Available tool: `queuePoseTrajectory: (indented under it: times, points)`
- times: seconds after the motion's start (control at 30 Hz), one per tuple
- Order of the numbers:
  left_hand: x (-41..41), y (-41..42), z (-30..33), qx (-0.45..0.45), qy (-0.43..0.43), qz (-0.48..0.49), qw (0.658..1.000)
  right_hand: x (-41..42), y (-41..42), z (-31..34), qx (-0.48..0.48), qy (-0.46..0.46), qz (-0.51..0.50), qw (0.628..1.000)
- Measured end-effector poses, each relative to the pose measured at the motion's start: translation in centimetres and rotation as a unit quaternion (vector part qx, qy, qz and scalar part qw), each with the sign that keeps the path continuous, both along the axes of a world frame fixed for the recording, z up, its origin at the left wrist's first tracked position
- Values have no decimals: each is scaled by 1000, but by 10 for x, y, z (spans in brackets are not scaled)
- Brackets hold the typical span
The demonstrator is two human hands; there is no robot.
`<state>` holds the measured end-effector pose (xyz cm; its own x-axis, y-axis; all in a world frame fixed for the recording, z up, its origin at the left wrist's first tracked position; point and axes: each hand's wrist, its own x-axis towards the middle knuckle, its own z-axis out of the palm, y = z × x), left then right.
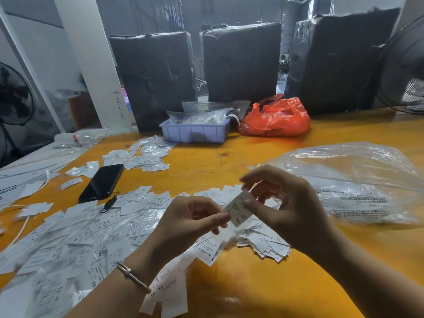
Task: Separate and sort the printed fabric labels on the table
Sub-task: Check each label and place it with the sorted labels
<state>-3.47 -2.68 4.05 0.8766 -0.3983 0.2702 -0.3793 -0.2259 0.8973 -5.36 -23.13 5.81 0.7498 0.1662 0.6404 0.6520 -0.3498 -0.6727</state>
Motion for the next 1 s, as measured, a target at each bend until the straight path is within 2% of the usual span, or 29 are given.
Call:
queuePoseTrajectory:
  times: [0.1, 0.33, 0.5, 0.7, 0.8, 0.9, 1.0]
  points:
    - [1, 1, 0, -17, 14, 2, 1000, 0, -1, 0, 42, 3, -6, 999]
    - [1, -1, -1, -34, 33, -2, 999, 1, 9, -11, -8, -4, -30, 1000]
    - [2, -1, -1, -41, 28, 19, 999, 0, 9, -11, 20, -5, -42, 999]
    - [3, 0, -3, -23, 24, 22, 999, -2, 12, -11, -89, -28, -15, 996]
    - [4, 2, -3, -14, 27, 35, 999, 1, 5, -8, -38, 11, -6, 999]
    - [7, 5, -3, -16, 31, 59, 998, 13, -11, -7, -32, 24, -79, 996]
    - [10, 9, -5, 3, 22, 99, 995, 33, -34, -13, -175, 73, -221, 957]
